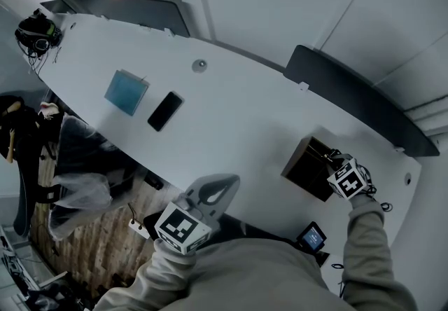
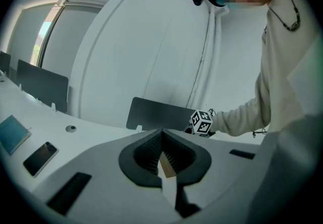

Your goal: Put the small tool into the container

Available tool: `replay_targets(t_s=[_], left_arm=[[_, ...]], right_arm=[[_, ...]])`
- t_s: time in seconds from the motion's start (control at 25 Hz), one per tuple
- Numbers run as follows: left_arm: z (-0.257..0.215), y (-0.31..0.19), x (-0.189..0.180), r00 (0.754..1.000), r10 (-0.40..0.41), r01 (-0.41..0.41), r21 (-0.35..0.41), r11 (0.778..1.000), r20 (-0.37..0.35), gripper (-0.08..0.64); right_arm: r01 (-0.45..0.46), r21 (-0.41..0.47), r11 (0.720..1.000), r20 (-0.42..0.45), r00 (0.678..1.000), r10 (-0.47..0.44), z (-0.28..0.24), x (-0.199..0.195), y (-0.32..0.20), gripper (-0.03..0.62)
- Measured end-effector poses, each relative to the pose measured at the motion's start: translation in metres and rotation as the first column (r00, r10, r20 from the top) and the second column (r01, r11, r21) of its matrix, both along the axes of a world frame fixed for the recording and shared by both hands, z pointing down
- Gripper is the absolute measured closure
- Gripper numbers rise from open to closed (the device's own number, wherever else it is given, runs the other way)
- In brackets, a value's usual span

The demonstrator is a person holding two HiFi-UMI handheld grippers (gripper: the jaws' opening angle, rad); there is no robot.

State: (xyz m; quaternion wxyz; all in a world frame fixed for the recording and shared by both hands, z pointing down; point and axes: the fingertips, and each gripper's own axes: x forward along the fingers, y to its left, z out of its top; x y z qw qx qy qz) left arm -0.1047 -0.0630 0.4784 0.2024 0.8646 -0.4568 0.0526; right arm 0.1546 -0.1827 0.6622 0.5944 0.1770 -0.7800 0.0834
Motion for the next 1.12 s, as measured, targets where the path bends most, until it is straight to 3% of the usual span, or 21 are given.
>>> replay_targets(t_s=[0.28,0.44,0.88,1.12], left_arm=[[0.001,-0.002,0.000,1.000,-0.017,0.018,-0.013,1.000,0.007,0.565],[-0.003,-0.002,0.002,1.000,-0.011,0.011,-0.003,1.000,-0.003,0.565],[-0.003,-0.003,0.015,0.999,0.045,-0.045,-0.009,0.999,0.007,0.565],[-0.004,-0.007,0.032,0.992,0.120,-0.120,-0.009,0.993,0.046,0.565]], right_arm=[[0.006,-0.008,1.000,-0.001,1.000,-0.006,0.001,0.004,-0.001,0.568],[-0.005,-0.012,1.000,0.034,0.999,0.005,-0.004,0.003,0.002,0.499],[-0.004,-0.053,0.999,0.037,0.999,0.006,-0.003,0.004,0.015,0.499],[-0.066,0.029,0.997,0.092,0.994,0.063,-0.021,0.008,0.002,0.503]])
